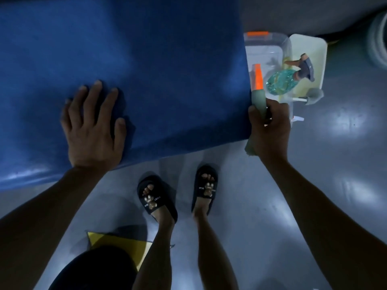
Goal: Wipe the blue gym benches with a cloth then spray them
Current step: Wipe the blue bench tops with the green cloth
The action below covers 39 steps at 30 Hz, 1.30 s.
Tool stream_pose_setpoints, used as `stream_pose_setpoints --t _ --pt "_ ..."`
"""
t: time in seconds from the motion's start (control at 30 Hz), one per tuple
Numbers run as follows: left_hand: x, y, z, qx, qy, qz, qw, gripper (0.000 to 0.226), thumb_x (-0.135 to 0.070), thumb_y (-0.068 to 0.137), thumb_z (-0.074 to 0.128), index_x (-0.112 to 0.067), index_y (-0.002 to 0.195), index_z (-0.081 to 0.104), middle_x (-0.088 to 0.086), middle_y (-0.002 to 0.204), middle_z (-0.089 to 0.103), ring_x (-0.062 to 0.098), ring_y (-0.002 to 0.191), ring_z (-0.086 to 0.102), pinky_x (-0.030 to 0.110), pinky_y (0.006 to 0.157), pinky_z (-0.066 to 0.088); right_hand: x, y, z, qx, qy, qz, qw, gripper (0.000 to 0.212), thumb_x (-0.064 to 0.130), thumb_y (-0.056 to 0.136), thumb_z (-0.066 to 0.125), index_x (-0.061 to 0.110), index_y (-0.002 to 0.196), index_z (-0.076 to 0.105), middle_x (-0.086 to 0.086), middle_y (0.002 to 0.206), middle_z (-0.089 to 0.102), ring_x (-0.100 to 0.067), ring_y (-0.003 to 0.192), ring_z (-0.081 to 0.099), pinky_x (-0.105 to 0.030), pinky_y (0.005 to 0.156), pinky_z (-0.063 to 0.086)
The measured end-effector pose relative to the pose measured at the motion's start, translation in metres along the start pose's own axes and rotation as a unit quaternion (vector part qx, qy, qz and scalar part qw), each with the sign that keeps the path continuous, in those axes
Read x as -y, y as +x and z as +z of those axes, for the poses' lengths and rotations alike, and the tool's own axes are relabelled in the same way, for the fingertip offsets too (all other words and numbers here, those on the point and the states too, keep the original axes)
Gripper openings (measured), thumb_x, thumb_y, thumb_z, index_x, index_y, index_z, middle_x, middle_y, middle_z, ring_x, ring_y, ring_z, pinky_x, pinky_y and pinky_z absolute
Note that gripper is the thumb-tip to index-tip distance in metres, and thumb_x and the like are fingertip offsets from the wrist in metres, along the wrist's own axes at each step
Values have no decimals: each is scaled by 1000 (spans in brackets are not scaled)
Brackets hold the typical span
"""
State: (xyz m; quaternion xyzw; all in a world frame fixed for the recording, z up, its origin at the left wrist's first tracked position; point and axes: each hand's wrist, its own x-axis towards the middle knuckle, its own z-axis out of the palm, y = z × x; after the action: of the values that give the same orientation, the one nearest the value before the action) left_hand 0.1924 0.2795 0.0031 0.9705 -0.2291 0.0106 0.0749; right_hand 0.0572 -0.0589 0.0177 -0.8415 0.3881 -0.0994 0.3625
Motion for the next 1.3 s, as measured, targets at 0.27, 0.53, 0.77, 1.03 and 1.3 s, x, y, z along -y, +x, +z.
stream_pose_setpoints --t 0.27,0.53,0.77,1.03,1.3 --pt "-3 0 5 -13 12 -1 1000 58 -45 101 27 -22 154 33 8 164 28 35 149 24 54 120 17 -10 0 22 58 83 -37 994 57 35 107 38 14 158 24 0 163 29 -12 150 25 -42 123 26" --pt "-8 0 4 -9 28 -6 1000 56 -44 103 28 -22 155 32 8 164 27 37 148 26 56 118 20 30 -39 56 -71 -105 -69 989 56 24 103 39 1 154 31 -15 162 27 -29 152 21 -44 124 16" --pt "-10 1 2 7 14 -19 1000 57 -42 102 30 -24 156 28 7 165 24 37 149 23 57 119 18 23 -40 46 109 -175 -352 913 49 20 106 38 6 154 35 -11 162 29 -27 152 21 -46 123 20" --pt "-6 0 4 11 24 -16 1000 58 -44 102 28 -24 156 29 6 165 23 37 150 22 56 119 16 46 -38 72 -122 -115 -43 985 51 21 106 37 0 152 34 -15 161 31 -29 151 25 -45 123 20" --pt "-7 2 2 14 17 -17 1000 58 -44 101 28 -23 156 29 7 165 23 37 150 22 57 120 16 45 -71 74 116 -162 -369 908 52 16 104 43 8 154 34 -8 163 28 -24 153 20 -42 124 17"
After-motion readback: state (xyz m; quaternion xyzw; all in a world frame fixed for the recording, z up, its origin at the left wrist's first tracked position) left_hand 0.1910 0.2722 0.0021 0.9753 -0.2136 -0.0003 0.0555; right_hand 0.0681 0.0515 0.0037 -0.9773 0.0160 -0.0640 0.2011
